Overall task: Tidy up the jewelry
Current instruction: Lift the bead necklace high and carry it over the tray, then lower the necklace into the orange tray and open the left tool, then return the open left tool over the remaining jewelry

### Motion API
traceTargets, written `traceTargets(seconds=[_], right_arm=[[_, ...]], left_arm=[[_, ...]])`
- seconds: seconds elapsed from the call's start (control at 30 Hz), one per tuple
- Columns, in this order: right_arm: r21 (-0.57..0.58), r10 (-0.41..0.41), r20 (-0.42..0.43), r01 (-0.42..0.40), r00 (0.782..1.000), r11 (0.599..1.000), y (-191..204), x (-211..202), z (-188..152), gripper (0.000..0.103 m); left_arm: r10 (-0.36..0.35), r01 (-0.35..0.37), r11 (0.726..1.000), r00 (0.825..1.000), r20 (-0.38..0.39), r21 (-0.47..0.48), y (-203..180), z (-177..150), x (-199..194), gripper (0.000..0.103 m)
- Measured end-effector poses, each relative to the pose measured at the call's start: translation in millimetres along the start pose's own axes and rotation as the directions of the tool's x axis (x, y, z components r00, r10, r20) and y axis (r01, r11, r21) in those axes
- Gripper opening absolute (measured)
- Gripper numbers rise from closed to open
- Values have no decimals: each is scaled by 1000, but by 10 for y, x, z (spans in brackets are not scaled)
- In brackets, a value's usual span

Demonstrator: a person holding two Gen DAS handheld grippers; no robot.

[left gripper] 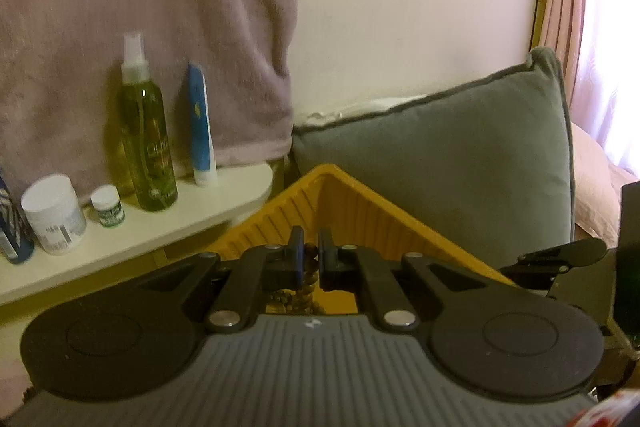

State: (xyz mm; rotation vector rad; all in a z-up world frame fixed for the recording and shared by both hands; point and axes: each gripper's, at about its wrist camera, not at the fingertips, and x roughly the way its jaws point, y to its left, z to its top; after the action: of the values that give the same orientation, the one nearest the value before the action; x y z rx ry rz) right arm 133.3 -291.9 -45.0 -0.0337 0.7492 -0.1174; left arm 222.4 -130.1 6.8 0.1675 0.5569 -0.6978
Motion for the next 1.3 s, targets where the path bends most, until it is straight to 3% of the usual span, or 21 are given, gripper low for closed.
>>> traceTargets(seconds=[0.2,0.27,0.33,0.53,0.67,0.87,1.07,1.3], right_arm=[[0,1,-1,-1,1000,1000,-4,1,0,6],[0,1,-1,-1,1000,1000,-1,-1,1,6],[-1,1,0,-1,1000,1000,-1,3,0,6],[0,0,-1,0,1000,1000,-5,8,0,6],[0,0,-1,0,1000,1000,-6,7,0,6],[-1,-1,-2,1,1000,1000,-11,9,-10,6],[-4,-2,-3,2,1000,1000,-15,1,-29,6],[-14,-7,-9,7,1000,1000,-7,8,-25,6]], left_arm=[[-8,7,1000,1000,-24,-21,25,-34,82,7],[-4,3,1000,1000,-21,-29,42,-32,77,20],[4,-4,1000,1000,-13,-27,59,-35,49,21],[88,-87,993,996,7,-77,242,-135,-138,23],[180,-178,978,984,10,-114,400,-288,-304,27],[315,-312,935,949,-6,-168,621,-605,-540,29],[446,-449,868,893,-64,-212,852,-1005,-719,35],[530,-545,802,838,-129,-245,1056,-1362,-859,44]])
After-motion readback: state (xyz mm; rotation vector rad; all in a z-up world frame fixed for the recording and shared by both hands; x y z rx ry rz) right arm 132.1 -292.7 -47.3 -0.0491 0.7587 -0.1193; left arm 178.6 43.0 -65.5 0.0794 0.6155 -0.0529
